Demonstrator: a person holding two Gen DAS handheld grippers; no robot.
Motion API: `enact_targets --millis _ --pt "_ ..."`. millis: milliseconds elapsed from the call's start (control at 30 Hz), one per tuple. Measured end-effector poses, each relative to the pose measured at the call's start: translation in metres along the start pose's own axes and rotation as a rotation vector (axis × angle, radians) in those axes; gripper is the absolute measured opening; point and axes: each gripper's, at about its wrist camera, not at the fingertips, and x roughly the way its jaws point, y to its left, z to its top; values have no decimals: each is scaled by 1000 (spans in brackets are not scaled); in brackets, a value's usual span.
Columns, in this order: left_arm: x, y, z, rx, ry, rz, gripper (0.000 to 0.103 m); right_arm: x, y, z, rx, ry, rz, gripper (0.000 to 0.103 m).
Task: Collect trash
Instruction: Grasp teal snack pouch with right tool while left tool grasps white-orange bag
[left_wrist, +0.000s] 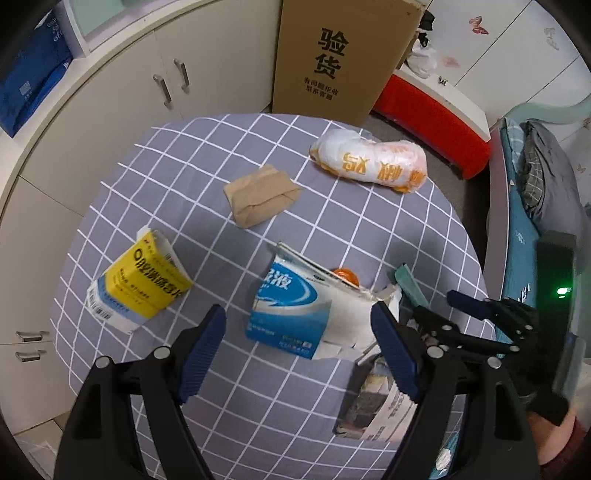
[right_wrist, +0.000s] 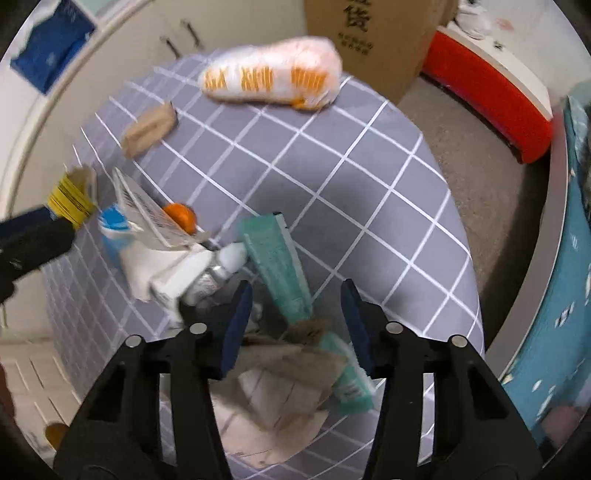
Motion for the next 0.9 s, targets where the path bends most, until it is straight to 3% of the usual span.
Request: enact_targets --millis 100,200,367,500,667,900 --pt "8 -4 5 3 18 6 79 9 -3 5 -18 17 -7 43" --pt "12 -8 11 7 27 11 79 10 -3 6 -63 7 -44 26" --pt "17 -25 27 47 25 -4 79 4 -32 6 34 -29 27 25" --pt "19 -46 45 130 -13 9 79 -9 -60 9 152 -78 97 25" --pt "25 -82 72 317 -91 40 79 -15 -89 19 294 -121 190 25" --pt "65 -118 92 534 -58 94 79 -17 -106 25 416 -144 251 25"
